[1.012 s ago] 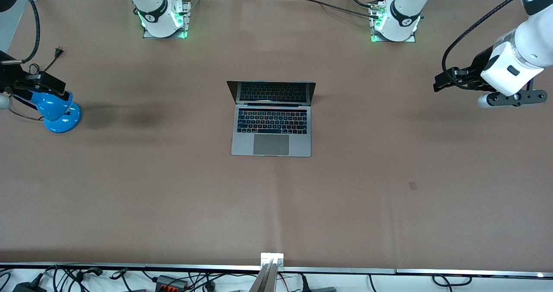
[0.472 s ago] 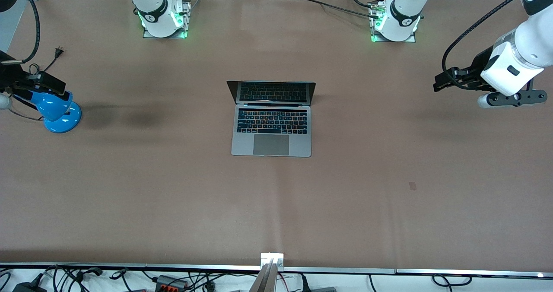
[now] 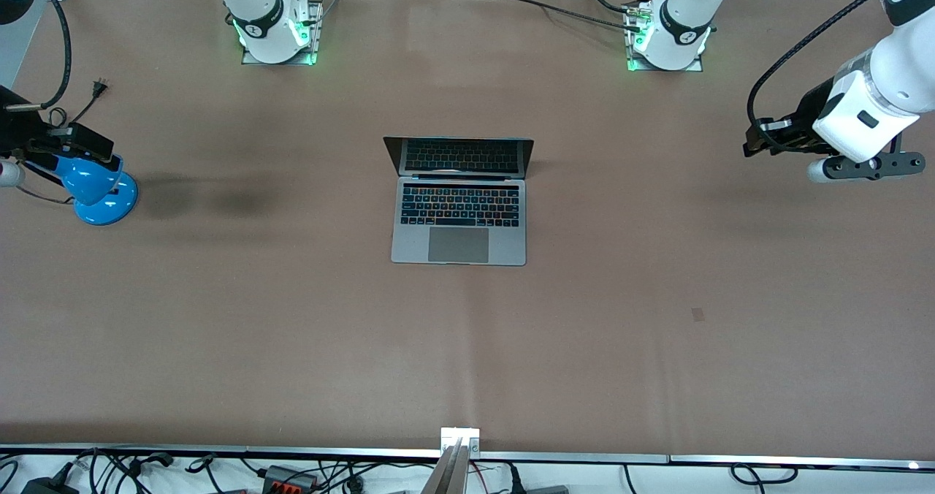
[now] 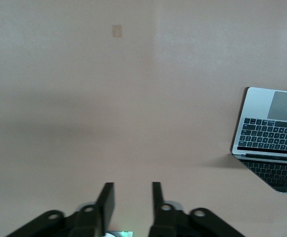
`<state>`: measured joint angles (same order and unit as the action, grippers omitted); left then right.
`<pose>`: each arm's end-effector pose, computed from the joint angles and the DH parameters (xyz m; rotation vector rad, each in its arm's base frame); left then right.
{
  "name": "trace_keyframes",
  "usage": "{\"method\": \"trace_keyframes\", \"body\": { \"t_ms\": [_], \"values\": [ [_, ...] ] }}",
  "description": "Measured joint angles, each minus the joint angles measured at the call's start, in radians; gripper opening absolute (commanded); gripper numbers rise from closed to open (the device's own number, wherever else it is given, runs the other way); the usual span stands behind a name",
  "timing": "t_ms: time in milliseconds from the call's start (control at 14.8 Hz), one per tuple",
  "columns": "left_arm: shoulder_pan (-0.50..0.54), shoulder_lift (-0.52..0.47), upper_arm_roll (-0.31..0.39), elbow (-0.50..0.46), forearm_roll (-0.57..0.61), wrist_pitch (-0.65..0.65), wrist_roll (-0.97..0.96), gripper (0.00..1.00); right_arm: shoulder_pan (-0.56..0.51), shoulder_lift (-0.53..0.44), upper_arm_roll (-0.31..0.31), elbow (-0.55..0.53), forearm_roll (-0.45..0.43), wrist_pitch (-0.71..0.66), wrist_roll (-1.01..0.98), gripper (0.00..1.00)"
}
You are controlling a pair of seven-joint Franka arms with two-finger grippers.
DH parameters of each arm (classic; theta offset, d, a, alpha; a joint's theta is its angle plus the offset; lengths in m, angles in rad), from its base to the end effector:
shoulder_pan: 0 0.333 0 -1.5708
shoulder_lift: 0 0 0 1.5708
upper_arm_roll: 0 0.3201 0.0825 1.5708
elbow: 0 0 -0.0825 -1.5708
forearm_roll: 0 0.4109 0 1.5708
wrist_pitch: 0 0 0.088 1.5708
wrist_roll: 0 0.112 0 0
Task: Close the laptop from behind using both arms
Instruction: 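Move both grippers toward the laptop lid from behind the screen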
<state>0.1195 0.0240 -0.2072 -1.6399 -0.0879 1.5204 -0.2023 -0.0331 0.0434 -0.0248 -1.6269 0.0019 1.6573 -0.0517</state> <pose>0.5749 -0.0596 0.5723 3.0560 0.1777 -0.2375 0.5989 -0.0342 0.5774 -3.1400 0.0100 0.0203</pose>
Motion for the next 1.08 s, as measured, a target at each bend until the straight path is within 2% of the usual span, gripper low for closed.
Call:
{"method": "trace_keyframes", "body": {
  "t_ms": [67,405,607,945,1080],
  "values": [
    [0.000,0.000,0.000,0.000,0.000,-0.002,0.001,0.00,0.000,0.000,0.000,-0.001,0.000,0.002,0.000,0.00],
    [-0.008,0.002,-0.003,-0.002,0.000,-0.035,0.001,0.00,0.005,0.001,0.003,-0.002,0.000,0.002,0.000,0.00],
    [-0.019,0.012,-0.010,-0.003,-0.005,-0.040,0.000,0.00,0.020,0.013,0.011,-0.011,0.019,-0.060,0.000,0.00],
    [-0.024,0.035,-0.096,-0.009,-0.041,-0.046,0.000,0.00,0.142,0.062,0.020,-0.020,0.050,-0.135,0.003,0.00],
    [-0.026,0.036,-0.144,-0.023,-0.106,-0.047,-0.005,0.00,0.208,0.088,0.022,-0.028,0.085,-0.159,0.014,0.00]
  ]
}}
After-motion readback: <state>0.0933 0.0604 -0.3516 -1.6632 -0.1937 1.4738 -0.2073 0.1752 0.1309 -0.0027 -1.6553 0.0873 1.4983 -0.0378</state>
